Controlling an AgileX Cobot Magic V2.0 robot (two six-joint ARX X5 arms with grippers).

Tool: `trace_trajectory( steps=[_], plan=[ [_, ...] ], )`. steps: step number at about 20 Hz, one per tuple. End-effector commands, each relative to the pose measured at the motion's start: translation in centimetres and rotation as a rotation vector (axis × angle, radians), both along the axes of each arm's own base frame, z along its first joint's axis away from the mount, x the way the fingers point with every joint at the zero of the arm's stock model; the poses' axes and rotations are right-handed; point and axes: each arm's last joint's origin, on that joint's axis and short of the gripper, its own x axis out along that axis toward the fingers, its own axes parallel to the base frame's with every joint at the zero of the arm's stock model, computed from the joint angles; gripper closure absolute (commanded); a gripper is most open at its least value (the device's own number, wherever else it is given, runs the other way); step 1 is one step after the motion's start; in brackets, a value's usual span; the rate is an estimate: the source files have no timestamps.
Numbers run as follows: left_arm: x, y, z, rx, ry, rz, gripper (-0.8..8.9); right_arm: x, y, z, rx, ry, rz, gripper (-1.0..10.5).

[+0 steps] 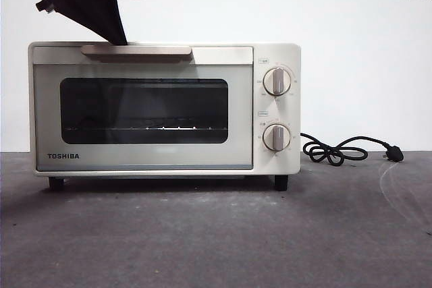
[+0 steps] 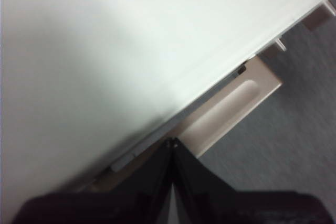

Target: Take the corn from the table,put the corn in the oven

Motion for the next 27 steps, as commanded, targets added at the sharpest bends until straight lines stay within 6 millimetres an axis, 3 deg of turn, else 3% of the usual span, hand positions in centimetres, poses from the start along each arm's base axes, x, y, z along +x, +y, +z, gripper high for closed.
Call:
trace_trajectory(
  steps=[1, 12, 16, 23, 27],
  plan=[
    [-0.5, -0.2, -1.7, 0.059, 0.119, -0.025, 8.19, 0.0, 0.0, 0.2, -0.002, -0.014, 0.0, 9.6],
    [-3.5, -1.9, -1.8, 0.131, 0.265, -0.13, 8.19, 0.0, 0.0, 0.2, -0.001, -0.017, 0.001, 9.6],
    [-6.9, -2.7, 0.9, 0.098, 0.174, -0.202, 8.19, 0.0, 0.0, 0.2, -0.001, -0.019, 0.004, 9.6],
    [-13.4, 0.3, 6.3, 0.007, -0.064, -0.168, 8.19, 0.0, 0.0, 0.2, 0.002, -0.027, 0.011, 9.6],
    [-15.7, 2.1, 6.4, 0.008, -0.152, -0.112, 8.19, 0.2, 0.3, 0.5, 0.039, -0.056, 0.025, 9.6]
  ],
)
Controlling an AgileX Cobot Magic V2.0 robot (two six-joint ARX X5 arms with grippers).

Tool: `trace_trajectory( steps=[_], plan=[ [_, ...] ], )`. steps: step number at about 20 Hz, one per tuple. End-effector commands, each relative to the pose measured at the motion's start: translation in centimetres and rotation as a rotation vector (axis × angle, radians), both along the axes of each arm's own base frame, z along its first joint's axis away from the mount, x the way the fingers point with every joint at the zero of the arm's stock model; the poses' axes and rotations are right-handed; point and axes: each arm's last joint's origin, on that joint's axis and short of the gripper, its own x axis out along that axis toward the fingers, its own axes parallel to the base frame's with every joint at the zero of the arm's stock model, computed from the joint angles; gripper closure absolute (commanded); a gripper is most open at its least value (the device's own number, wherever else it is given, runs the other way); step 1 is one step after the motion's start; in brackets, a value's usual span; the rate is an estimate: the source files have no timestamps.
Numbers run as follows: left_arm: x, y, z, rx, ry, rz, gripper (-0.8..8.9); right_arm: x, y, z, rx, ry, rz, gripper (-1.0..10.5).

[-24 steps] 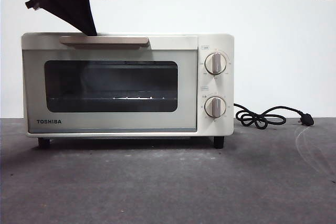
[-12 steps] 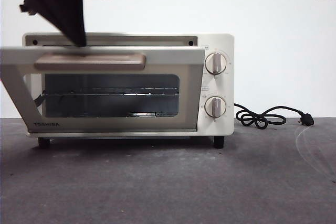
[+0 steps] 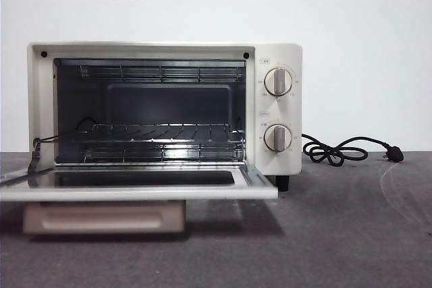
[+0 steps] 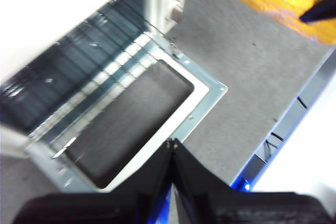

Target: Take the corn from the table,put the corn in the oven

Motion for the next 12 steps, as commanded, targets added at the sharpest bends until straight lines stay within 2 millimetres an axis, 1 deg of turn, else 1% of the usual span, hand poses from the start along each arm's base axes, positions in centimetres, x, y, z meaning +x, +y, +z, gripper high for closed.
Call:
trace_trajectory(
  steps=[1, 4, 10, 12],
  plan=[
    [-0.8, 0.6, -1.3, -0.007, -0.01, 0.037, 8.19, 0.0, 0.1, 0.3, 0.022, -0.019, 0.019, 9.6],
    [-1.6, 1.5, -3.1, -0.019, -0.014, 0.069, 8.2, 0.1, 0.3, 0.4, 0.044, -0.032, 0.024, 9.6],
    [-2.9, 3.5, -6.8, 0.014, -0.01, 0.207, 8.2, 0.4, 0.7, 0.8, 0.097, -0.061, 0.046, 9.6],
    [-3.4, 4.2, -7.7, 0.029, -0.02, 0.254, 8.2, 0.4, 0.8, 0.9, 0.109, -0.078, 0.067, 9.6]
  ],
)
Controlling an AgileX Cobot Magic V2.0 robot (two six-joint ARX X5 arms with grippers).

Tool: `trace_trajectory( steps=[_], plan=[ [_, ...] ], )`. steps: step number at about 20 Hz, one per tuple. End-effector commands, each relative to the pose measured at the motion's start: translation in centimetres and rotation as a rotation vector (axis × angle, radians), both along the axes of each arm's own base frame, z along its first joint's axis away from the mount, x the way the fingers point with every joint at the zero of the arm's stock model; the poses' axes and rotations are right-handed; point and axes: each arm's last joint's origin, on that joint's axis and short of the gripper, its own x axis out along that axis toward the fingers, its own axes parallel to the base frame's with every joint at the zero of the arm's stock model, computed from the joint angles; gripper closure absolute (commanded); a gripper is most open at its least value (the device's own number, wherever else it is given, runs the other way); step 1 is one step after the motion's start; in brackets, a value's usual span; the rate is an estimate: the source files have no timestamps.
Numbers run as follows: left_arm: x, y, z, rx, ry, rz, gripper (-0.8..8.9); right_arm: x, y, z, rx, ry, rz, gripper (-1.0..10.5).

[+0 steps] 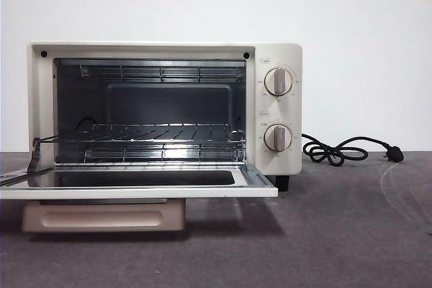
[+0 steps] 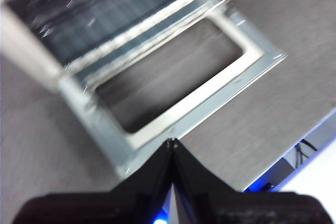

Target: Take the corn from the table,put the corn in the oven

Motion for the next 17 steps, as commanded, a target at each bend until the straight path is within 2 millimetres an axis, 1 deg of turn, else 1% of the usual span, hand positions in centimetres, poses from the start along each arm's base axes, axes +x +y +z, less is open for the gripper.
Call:
trace_trajectory(
  steps=[1, 3, 5, 8, 11, 13, 17],
  plan=[
    [-0.6, 0.9, -1.0, 0.002, -0.023, 0.08, 8.2, 0.1, 0.2, 0.3, 0.018, -0.032, 0.038, 9.6],
    [-1.4, 2.0, -1.6, -0.004, -0.072, 0.157, 8.2, 0.4, 0.8, 0.3, 0.045, -0.052, 0.074, 9.6],
    [-2.1, 2.8, -1.5, -0.032, -0.129, 0.212, 8.2, 0.9, 1.6, 0.1, 0.06, -0.068, 0.116, 9.6],
    [-3.2, 3.7, -1.1, -0.055, -0.192, 0.282, 8.2, 1.6, 3.6, -0.9, 0.053, -0.092, 0.2, 9.6],
    [-3.9, 4.2, -1.1, -0.059, -0.206, 0.324, 8.2, 2.7, 5.9, -2.6, 0.014, -0.118, 0.262, 9.6],
    [-4.1, 4.3, -1.1, -0.058, -0.205, 0.333, 8.21, 3.5, 7.7, -4.2, -0.023, -0.131, 0.297, 9.6],
    [-4.2, 4.3, -1.2, -0.061, -0.197, 0.328, 8.2, 5.3, 10.4, -7.5, -0.113, -0.173, 0.325, 9.6]
  ],
)
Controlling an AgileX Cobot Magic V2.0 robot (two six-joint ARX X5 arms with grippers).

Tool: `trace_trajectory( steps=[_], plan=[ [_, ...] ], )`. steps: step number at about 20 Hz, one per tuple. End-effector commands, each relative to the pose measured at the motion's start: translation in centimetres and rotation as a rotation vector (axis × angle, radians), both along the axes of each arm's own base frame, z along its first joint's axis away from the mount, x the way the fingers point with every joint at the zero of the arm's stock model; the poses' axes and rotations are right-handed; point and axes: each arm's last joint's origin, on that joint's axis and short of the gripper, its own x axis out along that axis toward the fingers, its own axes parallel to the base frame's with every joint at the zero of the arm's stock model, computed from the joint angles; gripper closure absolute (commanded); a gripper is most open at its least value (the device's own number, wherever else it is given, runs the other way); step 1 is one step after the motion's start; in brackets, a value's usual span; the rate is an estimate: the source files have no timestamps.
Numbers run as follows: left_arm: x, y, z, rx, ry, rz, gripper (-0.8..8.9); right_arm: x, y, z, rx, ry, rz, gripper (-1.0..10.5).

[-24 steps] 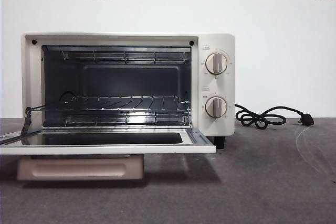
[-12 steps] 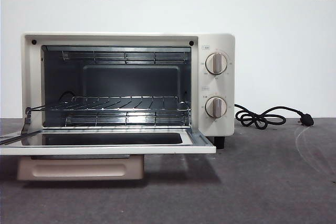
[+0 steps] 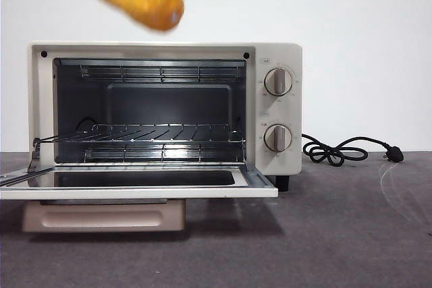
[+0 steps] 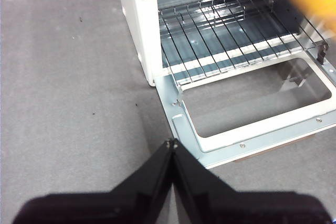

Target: Take the corn from the table,put the corn in the oven

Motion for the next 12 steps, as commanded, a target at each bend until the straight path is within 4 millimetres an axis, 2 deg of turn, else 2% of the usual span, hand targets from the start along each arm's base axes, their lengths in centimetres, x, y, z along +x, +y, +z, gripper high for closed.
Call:
trace_trajectory(
  steps=[1, 8, 12],
  plan=[
    [0.1, 0.0, -0.1, -0.013, -0.005, 0.005, 8.2, 1.0, 1.6, -1.9, -0.076, -0.085, 0.017, 9.6],
    [0.2, 0.0, 0.1, -0.023, -0.022, 0.009, 8.2, 3.5, 4.6, -5.8, -0.245, -0.35, -0.011, 9.6],
    [0.2, 0.0, 0.1, -0.023, -0.022, 0.009, 8.2, 4.3, 5.5, -7.4, -0.304, -0.425, 0.036, 9.6]
  ],
)
